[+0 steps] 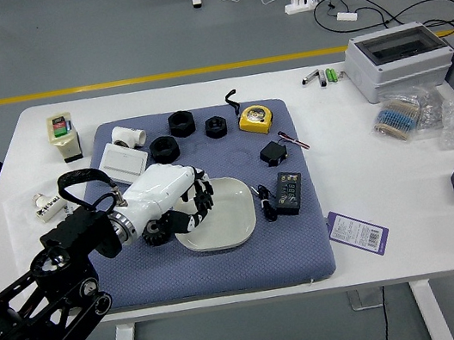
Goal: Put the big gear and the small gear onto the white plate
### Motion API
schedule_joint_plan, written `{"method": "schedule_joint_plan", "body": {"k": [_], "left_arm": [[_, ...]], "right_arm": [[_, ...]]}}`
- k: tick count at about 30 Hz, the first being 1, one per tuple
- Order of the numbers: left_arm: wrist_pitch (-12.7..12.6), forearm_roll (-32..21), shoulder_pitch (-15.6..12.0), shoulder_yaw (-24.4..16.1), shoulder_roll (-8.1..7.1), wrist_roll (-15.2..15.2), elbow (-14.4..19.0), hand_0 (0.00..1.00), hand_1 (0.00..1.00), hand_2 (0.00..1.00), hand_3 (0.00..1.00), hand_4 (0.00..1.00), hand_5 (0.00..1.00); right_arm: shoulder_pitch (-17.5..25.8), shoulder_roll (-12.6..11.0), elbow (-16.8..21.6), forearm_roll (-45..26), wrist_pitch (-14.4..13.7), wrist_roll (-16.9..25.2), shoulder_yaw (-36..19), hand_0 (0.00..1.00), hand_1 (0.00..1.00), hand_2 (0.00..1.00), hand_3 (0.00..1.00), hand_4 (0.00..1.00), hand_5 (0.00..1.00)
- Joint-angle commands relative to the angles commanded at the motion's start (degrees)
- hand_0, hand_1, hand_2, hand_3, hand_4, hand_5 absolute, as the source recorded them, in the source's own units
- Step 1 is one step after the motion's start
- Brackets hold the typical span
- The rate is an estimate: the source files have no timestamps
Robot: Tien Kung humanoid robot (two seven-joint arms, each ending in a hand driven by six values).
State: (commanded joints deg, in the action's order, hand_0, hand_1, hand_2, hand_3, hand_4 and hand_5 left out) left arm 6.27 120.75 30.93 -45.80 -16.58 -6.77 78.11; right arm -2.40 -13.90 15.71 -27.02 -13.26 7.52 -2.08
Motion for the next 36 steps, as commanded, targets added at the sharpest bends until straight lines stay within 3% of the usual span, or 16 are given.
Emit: {"method": "schedule_joint_plan", "body": {"k": [2, 4, 5, 10, 11, 15, 20, 22, 23, 28, 29, 31, 36], "left_arm": [[3.63, -0.8, 0.51, 0.25, 0.21, -3.72, -0.11, 0.439, 0.613, 0.688, 0.681, 0.897, 0.266], [4.67, -1.49, 0.66, 0.26, 0.29, -5.01, -0.19, 0.439, 0.613, 0.688, 0.681, 0.897, 0.266], [4.71, -1.57, 0.68, 0.26, 0.3, -5.09, -0.2, 0.555, 0.715, 0.897, 0.893, 0.998, 0.497], [2.98, -2.06, 0.89, -0.32, 0.96, -4.56, -0.44, 0.555, 0.715, 0.897, 0.893, 0.998, 0.497], [2.76, -2.1, 0.88, -0.44, 1.03, -4.47, -0.44, 0.588, 0.736, 0.978, 0.945, 0.998, 0.512], [1.75, -2.01, 0.31, -1.64, 1.17, -4.07, 0.3, 0.588, 0.736, 0.978, 0.945, 0.998, 0.512], [3.01, -1.35, -1.02, -5.29, 0.66, -3.8, 2.01, 0.6, 0.736, 0.984, 0.94, 0.998, 0.543], [4.97, -0.48, -1.69, -7.48, -0.51, -3.73, 2.9, 0.6, 0.736, 0.984, 0.94, 0.998, 0.543], [5.74, -0.18, -1.89, -8.12, -0.95, -3.75, 3.19, 0.603, 0.738, 0.91, 0.893, 0.998, 0.357], [11.05, 2.28, -2.06, -8.36, -5.06, -2.65, 4.12, 0.603, 0.738, 0.91, 0.893, 0.998, 0.357], [11.59, 2.45, -2.02, -8.26, -5.42, -2.54, 4.12, 0.605, 0.738, 0.858, 0.856, 0.998, 0.23], [13.09, 2.91, -2.12, -7.94, -6.7, -2.17, 4.25, 0.605, 0.738, 0.858, 0.856, 0.998, 0.23], [13.42, 2.62, -3.19, -7.91, -6.73, -1.6, 3.51, 0.602, 0.726, 0.834, 0.843, 0.998, 0.2]], "right_arm": [[-0.14, -0.02, 0.0, -0.01, -0.01, 0.03, -0.08, 0.607, 0.626, 0.724, 0.538, 0.726, 0.699], [-0.24, -0.05, 0.01, 0.02, 0.0, 0.05, -0.16, 0.607, 0.626, 0.724, 0.538, 0.726, 0.699], [-0.26, -0.05, 0.01, 0.03, 0.0, 0.05, -0.18, 0.606, 0.626, 0.724, 0.539, 0.726, 0.698], [-0.46, -0.07, -0.01, 0.01, 0.0, 0.03, 0.0, 0.606, 0.626, 0.724, 0.539, 0.726, 0.698], [-0.48, -0.08, 0.0, 0.0, 0.01, 0.02, 0.06, 0.605, 0.626, 0.724, 0.538, 0.727, 0.7], [-0.35, -0.06, 0.01, -0.09, 0.02, 0.0, 0.23, 0.605, 0.626, 0.724, 0.538, 0.727, 0.7], [-0.02, 0.03, 0.0, -0.15, -0.02, -0.05, 0.42, 0.607, 0.626, 0.724, 0.538, 0.728, 0.701], [0.16, 0.05, -0.02, -0.2, -0.02, -0.05, 0.5, 0.607, 0.626, 0.724, 0.538, 0.728, 0.701], [0.22, 0.05, -0.02, -0.2, -0.02, -0.05, 0.53, 0.605, 0.625, 0.724, 0.539, 0.728, 0.699], [0.61, 0.15, -0.07, -0.34, -0.05, -0.01, 0.51, 0.605, 0.625, 0.724, 0.539, 0.728, 0.699], [0.63, 0.17, -0.08, -0.37, -0.05, 0.0, 0.53, 0.606, 0.626, 0.725, 0.539, 0.728, 0.698], [0.76, 0.2, -0.08, -0.42, -0.07, 0.0, 0.63, 0.606, 0.626, 0.725, 0.539, 0.728, 0.698], [0.97, 0.3, -0.1, -0.59, -0.13, -0.03, 0.94, 0.606, 0.627, 0.725, 0.539, 0.728, 0.699]]}}
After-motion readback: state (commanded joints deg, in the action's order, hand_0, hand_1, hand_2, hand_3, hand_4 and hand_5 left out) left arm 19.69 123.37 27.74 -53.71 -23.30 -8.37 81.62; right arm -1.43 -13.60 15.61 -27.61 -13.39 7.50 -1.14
